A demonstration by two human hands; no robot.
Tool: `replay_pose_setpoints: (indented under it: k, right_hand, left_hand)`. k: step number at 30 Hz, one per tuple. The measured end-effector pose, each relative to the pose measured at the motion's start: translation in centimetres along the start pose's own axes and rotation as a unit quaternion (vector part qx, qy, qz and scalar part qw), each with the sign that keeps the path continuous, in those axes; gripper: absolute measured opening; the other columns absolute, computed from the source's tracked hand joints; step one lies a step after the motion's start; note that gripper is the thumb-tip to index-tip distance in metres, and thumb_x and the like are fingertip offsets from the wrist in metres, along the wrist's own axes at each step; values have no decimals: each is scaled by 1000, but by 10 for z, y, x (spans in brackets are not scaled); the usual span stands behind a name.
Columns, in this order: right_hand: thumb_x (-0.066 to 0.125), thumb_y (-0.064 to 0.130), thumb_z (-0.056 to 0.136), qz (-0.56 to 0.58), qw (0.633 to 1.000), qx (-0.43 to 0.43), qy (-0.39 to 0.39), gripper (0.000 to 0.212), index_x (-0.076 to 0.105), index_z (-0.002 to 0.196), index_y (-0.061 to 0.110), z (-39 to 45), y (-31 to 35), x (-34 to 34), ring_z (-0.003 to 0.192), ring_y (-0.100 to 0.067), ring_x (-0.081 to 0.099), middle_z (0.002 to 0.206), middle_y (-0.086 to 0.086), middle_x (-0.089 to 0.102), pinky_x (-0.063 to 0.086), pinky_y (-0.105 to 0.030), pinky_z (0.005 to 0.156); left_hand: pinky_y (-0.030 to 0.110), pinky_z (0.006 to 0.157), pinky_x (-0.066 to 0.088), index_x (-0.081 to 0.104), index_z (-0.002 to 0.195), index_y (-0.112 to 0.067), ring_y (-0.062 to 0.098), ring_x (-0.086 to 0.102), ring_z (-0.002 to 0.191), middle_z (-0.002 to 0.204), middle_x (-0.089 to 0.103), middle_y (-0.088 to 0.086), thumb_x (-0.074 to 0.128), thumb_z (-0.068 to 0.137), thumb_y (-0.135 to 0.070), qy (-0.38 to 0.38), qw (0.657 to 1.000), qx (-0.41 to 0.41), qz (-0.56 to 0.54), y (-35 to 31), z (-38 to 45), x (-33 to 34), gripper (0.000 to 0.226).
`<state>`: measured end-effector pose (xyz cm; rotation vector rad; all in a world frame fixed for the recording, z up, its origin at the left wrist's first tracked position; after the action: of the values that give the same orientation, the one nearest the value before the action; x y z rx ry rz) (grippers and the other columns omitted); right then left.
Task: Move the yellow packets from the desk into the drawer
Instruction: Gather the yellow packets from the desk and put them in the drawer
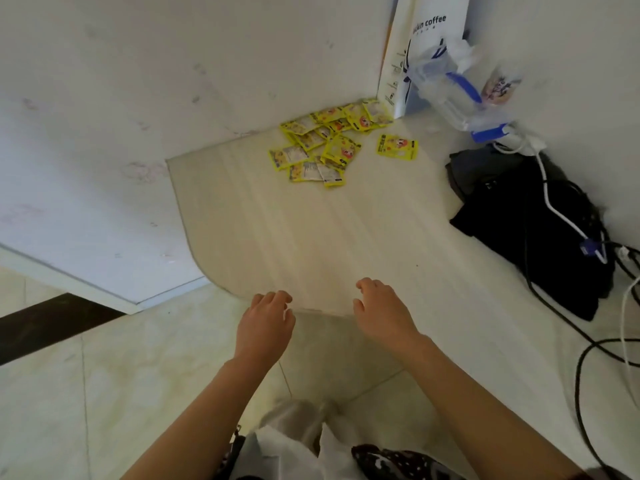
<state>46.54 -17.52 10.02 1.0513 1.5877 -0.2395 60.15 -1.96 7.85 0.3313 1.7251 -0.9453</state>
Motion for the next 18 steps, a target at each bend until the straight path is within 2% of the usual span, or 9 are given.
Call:
replay_pose_setpoints:
  k: [9, 18]
  right_hand:
    - [39, 25, 99, 15, 999, 34, -18, 36, 45, 133, 14, 100, 7, -23, 114, -24, 53, 127, -7, 55, 49, -35, 91]
    - [42, 25, 98, 34, 995, 92, -14, 36, 47, 132, 13, 185, 21, -33, 115, -25, 53, 124, -8, 56, 48, -35, 92]
  left_hand:
    - [32, 84, 48, 59, 117, -20, 17, 51, 109, 108, 65, -5, 48, 94, -24, 24, 1000, 13, 4, 13, 136, -13, 26]
    - [36, 87, 47, 58, 117, -19, 21, 50, 111, 112, 63, -1, 49, 93, -24, 62, 995, 68, 44, 36, 269, -42, 26]
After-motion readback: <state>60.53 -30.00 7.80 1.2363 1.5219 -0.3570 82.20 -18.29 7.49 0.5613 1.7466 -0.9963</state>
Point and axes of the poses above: each hand's wrist, its own z-axis towards the middle knuckle, its own x-axis out of the palm, y = z × x, the point moved 1 cm from there along z, towards the middle knuckle
